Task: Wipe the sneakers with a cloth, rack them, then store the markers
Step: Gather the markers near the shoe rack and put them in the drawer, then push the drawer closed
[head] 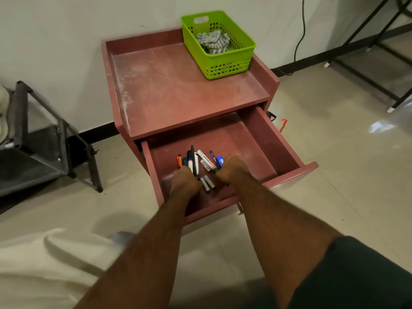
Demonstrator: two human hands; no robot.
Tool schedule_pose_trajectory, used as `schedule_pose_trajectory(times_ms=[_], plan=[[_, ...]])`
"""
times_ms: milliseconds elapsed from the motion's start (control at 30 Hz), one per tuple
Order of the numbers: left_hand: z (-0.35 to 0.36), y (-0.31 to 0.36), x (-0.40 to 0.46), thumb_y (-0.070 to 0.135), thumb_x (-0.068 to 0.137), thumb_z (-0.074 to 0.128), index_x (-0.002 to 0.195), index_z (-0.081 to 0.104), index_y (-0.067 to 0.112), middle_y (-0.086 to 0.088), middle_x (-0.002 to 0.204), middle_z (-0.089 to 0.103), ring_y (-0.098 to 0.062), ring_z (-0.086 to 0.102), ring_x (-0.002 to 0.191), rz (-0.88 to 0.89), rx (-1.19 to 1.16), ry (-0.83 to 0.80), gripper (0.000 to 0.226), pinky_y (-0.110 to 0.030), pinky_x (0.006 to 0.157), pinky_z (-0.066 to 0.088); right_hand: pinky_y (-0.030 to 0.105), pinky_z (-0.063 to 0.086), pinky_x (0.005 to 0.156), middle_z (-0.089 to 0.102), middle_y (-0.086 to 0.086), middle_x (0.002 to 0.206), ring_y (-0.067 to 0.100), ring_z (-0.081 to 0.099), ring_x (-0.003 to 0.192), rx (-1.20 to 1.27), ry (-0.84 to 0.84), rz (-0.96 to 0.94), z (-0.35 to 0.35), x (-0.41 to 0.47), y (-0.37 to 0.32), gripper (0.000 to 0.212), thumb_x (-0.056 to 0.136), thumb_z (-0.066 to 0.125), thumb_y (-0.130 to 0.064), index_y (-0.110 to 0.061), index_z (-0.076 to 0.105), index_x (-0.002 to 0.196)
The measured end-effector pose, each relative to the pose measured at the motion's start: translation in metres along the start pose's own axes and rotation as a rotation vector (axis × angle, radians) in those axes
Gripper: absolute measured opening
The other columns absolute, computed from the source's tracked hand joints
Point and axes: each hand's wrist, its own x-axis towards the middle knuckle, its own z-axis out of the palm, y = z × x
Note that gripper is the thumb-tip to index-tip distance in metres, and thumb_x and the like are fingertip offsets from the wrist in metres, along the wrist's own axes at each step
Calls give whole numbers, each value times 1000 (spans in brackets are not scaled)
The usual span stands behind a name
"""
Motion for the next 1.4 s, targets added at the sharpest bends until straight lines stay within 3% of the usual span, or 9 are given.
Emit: schedule_pose_trajectory(times_ms=[200, 367, 467, 633, 800, 900, 1000, 1133, 1400], plan=[[-9, 1, -10, 11, 84, 71, 100, 66, 7, -12, 99, 68, -24, 68, 86, 35, -125, 120, 18, -42, 78, 61, 30, 48, 76, 60, 11, 100, 29, 62, 97, -286, -155, -221, -27, -2, -1, 36, 76, 77, -30, -10, 60, 101], [-12, 12, -36, 10, 79, 61, 75, 62, 11, -6, 72, 67, -22, 62, 66, 271, -203, 173, 5, -38, 61, 54, 34, 52, 89, 62, 12, 120, 29, 60, 108, -606, -114, -509, -95, -9, 1, 34, 90, 61, -26, -11, 61, 121], [-13, 23, -56, 12, 79, 56, 68, 54, 18, 5, 59, 55, -9, 49, 53, 439, -200, 257, 13, -28, 56, 37, 29, 46, 82, 62, 9, 115, 26, 60, 102, -548, -15, -639, -119, -44, 8, 28, 92, 50, -20, -12, 64, 115], [1, 25, -109, 16, 78, 53, 75, 61, 13, 4, 59, 57, -13, 53, 55, 676, -239, 324, 9, -27, 54, 41, 42, 53, 74, 65, 7, 92, 30, 62, 84, -438, 58, -804, -103, -122, 60, 31, 81, 40, -30, -13, 64, 91], [28, 7, -142, 23, 91, 50, 98, 62, 14, -6, 90, 65, -22, 56, 76, 758, 345, 75, 16, -34, 68, 47, 33, 53, 69, 71, 3, 92, 22, 63, 78, -576, -65, -799, -93, -136, 74, 30, 86, 45, -28, -21, 72, 100], [34, -6, -147, 19, 95, 50, 127, 53, 14, -8, 112, 65, -27, 63, 98, 679, 462, 15, 33, -41, 84, 53, 29, 51, 62, 73, 3, 86, 19, 61, 68, -602, -27, -825, -90, -133, 72, 26, 91, 48, -20, -19, 72, 97], [31, -16, -139, 17, 98, 46, 155, 27, 16, -7, 134, 60, -27, 62, 113, 666, 506, 26, 60, -44, 91, 53, 30, 54, 69, 72, 2, 102, 23, 68, 87, -562, -8, -846, -77, -129, 87, 25, 91, 48, -17, -21, 66, 109], [21, -21, -119, 12, 97, 45, 159, 15, 14, -6, 155, 42, -26, 47, 135, 648, 463, 111, 69, -41, 111, 39, 36, 33, 116, 27, 5, 162, 22, 29, 148, -548, -129, -712, -66, -113, 87, 68, 97, 51, -21, -14, 19, 157], [2, -28, -64, 16, 95, 45, 158, -10, 11, -9, 166, -16, -25, -12, 154, 539, 620, 225, 84, -43, 125, -1, 43, 17, 122, -10, 9, 166, 22, -2, 154, -524, -90, -626, -40, -53, 31, 78, 99, 43, -21, -12, -7, 157]])
